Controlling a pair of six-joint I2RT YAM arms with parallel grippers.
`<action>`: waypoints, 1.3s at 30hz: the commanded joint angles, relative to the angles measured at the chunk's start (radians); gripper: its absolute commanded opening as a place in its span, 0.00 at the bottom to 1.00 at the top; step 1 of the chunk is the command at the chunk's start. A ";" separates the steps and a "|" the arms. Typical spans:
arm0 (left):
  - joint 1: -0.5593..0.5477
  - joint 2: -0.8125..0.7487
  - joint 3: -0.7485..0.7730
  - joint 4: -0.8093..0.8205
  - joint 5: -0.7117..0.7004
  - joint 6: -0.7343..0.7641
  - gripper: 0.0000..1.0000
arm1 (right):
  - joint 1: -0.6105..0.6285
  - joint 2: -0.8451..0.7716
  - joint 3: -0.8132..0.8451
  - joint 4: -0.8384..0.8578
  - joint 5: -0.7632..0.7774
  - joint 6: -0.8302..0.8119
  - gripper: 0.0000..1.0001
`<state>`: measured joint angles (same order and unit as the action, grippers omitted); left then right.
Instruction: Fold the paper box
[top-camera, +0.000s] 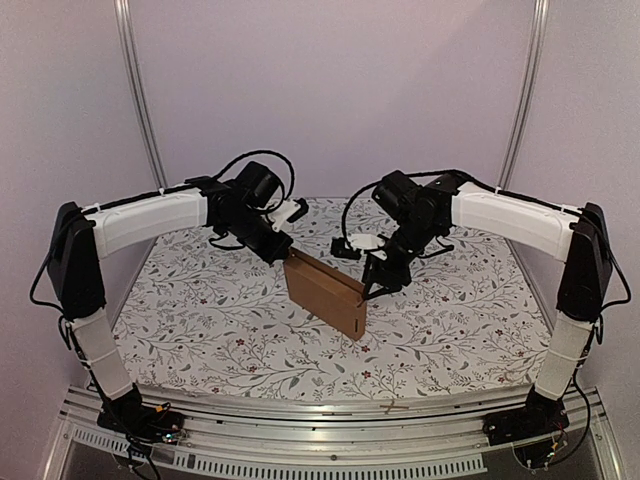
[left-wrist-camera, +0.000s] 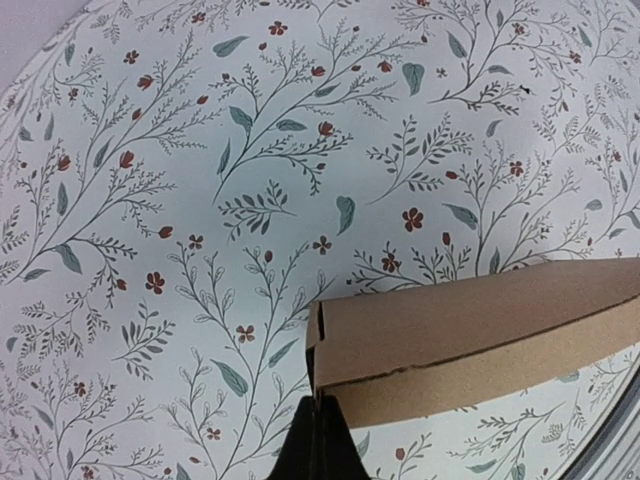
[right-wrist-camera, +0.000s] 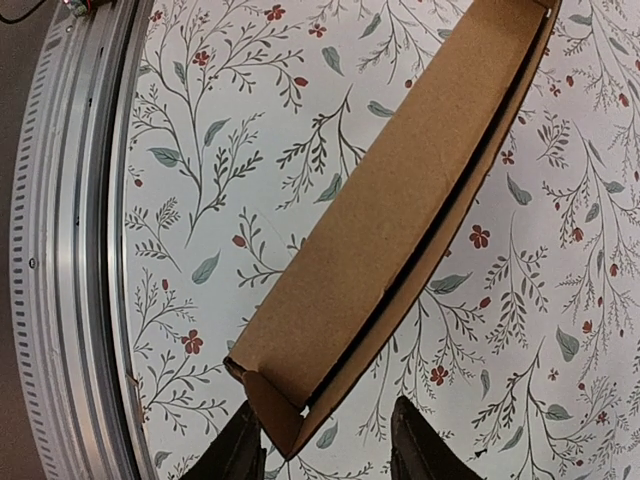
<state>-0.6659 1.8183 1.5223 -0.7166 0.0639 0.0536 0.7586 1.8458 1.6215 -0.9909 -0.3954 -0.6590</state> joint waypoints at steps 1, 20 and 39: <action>-0.004 0.022 -0.022 -0.001 0.007 -0.016 0.00 | 0.002 0.003 -0.020 0.007 -0.007 -0.006 0.43; -0.019 0.010 -0.059 0.090 0.000 -0.043 0.00 | 0.004 -0.046 -0.014 -0.017 0.001 -0.047 0.41; -0.024 -0.064 -0.274 0.344 0.002 -0.103 0.00 | 0.003 -0.047 -0.030 -0.015 0.000 -0.042 0.37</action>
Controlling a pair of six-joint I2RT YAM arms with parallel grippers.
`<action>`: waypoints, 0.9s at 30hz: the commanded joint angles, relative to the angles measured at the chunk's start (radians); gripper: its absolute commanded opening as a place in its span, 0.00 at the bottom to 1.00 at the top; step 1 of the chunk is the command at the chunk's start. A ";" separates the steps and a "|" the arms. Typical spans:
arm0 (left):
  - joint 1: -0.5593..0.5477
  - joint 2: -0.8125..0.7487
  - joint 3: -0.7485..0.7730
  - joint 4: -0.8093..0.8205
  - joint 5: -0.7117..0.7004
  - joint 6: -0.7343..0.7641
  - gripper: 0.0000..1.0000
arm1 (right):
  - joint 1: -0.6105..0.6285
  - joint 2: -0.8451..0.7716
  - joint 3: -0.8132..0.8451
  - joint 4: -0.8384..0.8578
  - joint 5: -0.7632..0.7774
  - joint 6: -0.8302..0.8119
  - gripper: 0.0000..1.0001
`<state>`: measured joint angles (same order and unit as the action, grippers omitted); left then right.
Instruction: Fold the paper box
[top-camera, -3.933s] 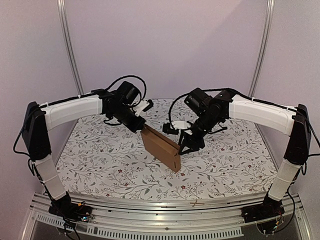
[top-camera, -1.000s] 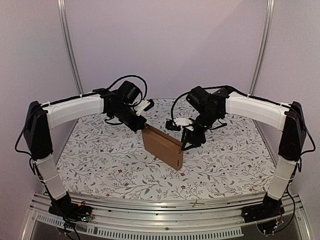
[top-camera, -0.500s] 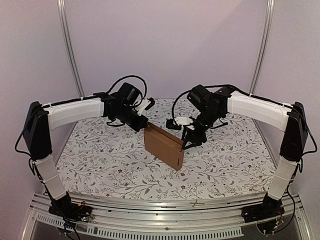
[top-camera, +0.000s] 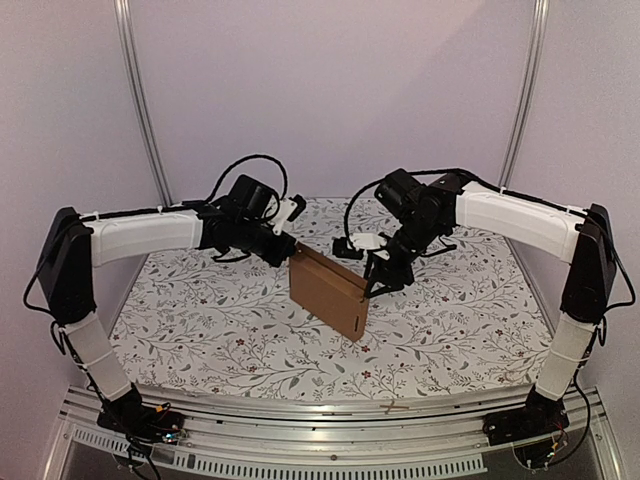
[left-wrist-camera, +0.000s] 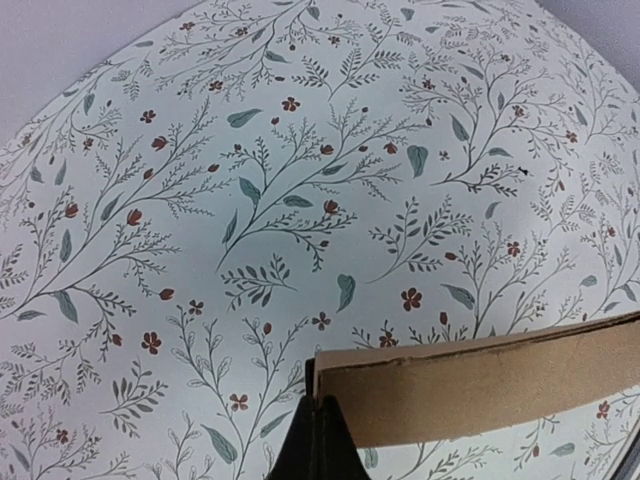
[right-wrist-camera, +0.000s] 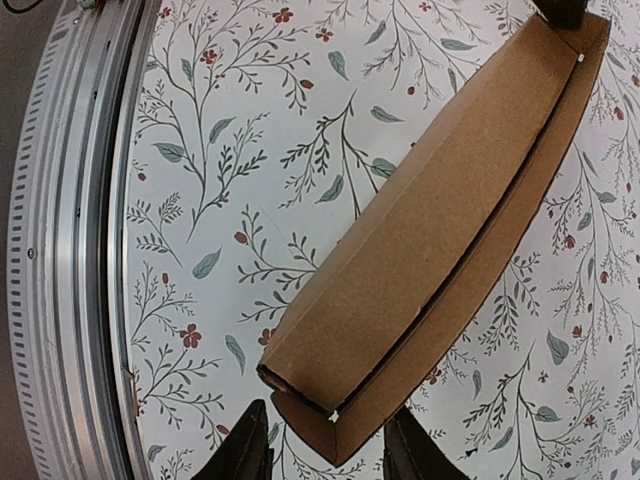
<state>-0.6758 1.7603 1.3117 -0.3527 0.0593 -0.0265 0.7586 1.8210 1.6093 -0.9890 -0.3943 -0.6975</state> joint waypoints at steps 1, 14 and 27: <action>-0.015 -0.010 -0.073 -0.005 0.010 -0.031 0.00 | 0.002 -0.022 -0.018 -0.016 -0.004 -0.003 0.37; -0.047 -0.029 -0.161 0.112 -0.027 -0.079 0.00 | 0.025 -0.020 0.105 -0.047 0.046 0.130 0.44; -0.074 -0.057 -0.186 0.127 -0.070 -0.114 0.00 | 0.024 0.098 0.198 -0.028 0.169 0.285 0.43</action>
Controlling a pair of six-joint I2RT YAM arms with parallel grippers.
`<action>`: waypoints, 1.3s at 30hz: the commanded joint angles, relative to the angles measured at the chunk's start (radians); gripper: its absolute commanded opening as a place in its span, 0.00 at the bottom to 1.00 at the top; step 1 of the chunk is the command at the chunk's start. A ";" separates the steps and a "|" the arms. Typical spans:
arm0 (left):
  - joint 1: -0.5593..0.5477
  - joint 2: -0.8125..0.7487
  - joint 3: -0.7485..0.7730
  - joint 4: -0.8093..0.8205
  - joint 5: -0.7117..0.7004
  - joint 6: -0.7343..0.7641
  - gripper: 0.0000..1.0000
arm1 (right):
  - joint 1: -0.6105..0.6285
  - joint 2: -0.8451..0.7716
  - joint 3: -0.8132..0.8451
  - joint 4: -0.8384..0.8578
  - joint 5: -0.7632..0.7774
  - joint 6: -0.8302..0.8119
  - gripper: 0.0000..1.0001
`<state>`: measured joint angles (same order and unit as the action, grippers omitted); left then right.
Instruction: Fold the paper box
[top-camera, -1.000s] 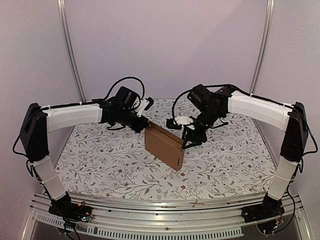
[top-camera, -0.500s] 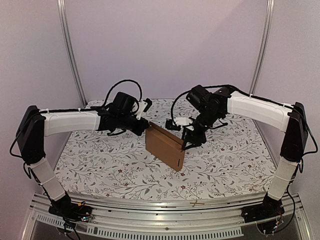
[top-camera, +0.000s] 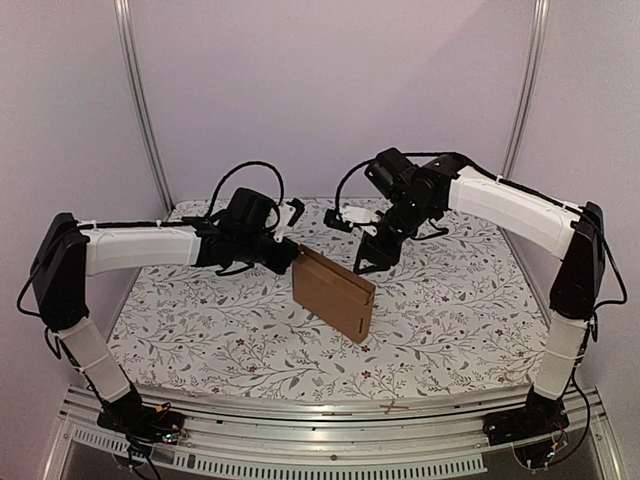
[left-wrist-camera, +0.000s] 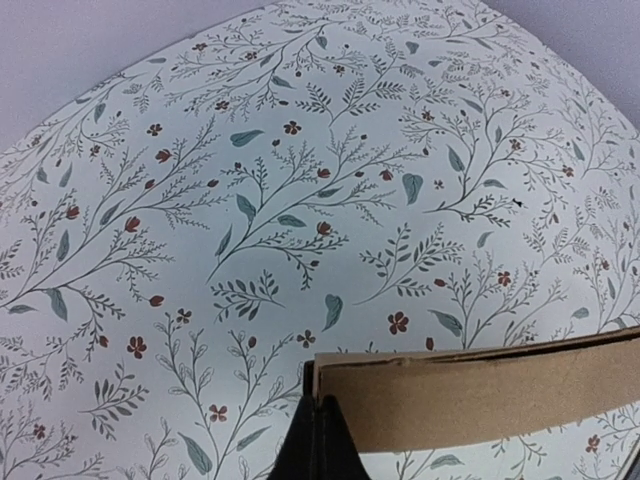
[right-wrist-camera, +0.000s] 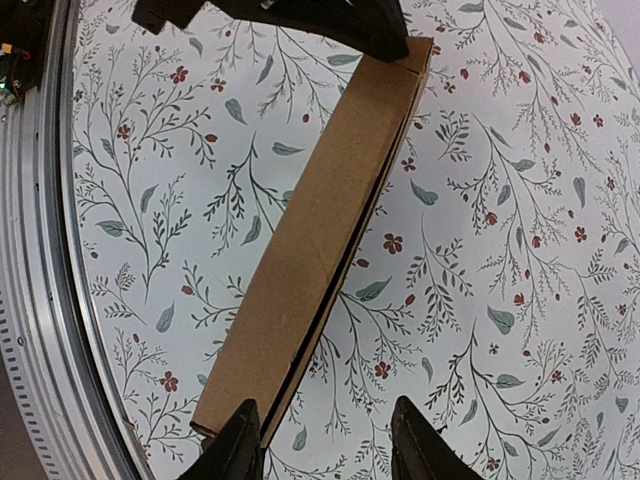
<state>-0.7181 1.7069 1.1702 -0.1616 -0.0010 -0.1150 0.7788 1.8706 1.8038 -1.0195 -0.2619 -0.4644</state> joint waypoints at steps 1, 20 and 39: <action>-0.034 -0.006 -0.047 -0.062 -0.024 -0.029 0.00 | 0.004 0.052 0.006 0.004 0.034 0.057 0.42; -0.076 -0.010 -0.045 -0.060 -0.098 -0.100 0.00 | 0.027 0.073 -0.015 0.014 0.043 0.034 0.07; -0.132 -0.250 -0.180 -0.003 -0.093 -0.158 0.17 | 0.037 0.053 -0.024 0.020 0.077 -0.018 0.00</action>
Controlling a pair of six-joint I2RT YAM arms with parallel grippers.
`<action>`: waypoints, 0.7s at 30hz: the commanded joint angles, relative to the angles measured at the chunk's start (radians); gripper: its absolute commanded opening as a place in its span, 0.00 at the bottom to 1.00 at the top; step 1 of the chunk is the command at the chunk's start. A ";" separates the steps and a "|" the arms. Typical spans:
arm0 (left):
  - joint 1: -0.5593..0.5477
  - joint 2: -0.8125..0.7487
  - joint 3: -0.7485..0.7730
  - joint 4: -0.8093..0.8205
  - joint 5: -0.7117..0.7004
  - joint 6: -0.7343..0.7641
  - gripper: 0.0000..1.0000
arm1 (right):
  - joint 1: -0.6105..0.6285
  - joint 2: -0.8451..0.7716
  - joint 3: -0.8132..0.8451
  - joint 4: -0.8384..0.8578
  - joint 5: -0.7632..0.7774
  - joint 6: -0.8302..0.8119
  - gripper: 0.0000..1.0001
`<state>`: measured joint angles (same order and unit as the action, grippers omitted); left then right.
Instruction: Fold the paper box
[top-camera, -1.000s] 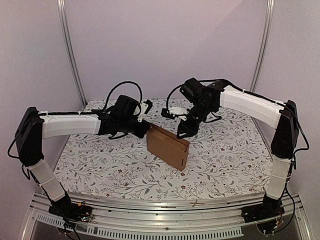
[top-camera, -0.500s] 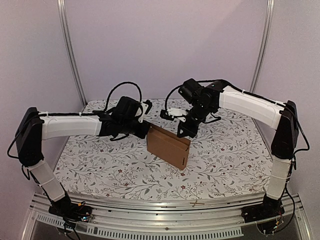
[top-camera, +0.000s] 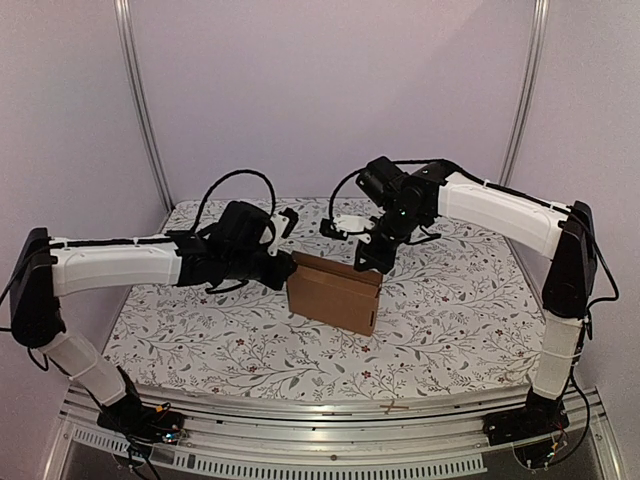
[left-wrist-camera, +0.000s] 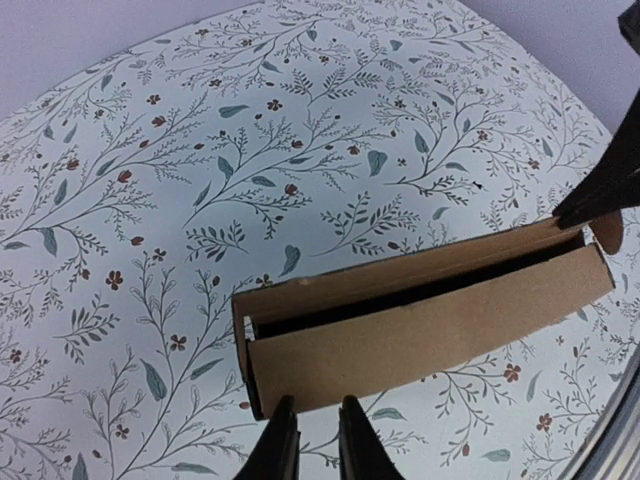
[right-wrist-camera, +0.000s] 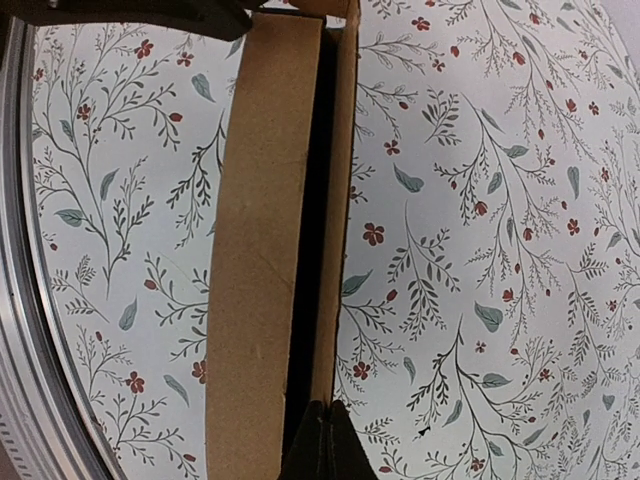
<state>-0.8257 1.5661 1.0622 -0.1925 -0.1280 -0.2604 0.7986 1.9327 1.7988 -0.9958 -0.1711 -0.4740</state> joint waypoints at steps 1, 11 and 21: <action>-0.024 -0.139 -0.103 0.047 0.030 -0.017 0.20 | 0.018 -0.012 -0.017 -0.005 -0.012 -0.010 0.00; -0.021 -0.325 -0.428 0.296 -0.054 -0.039 0.44 | 0.024 -0.012 -0.003 -0.035 -0.057 -0.021 0.00; 0.001 -0.408 -0.546 0.465 -0.051 0.005 0.53 | 0.026 -0.013 0.007 -0.056 -0.070 -0.079 0.00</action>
<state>-0.8417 1.2106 0.5087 0.1680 -0.1726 -0.2661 0.8135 1.9316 1.7988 -1.0023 -0.2218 -0.5106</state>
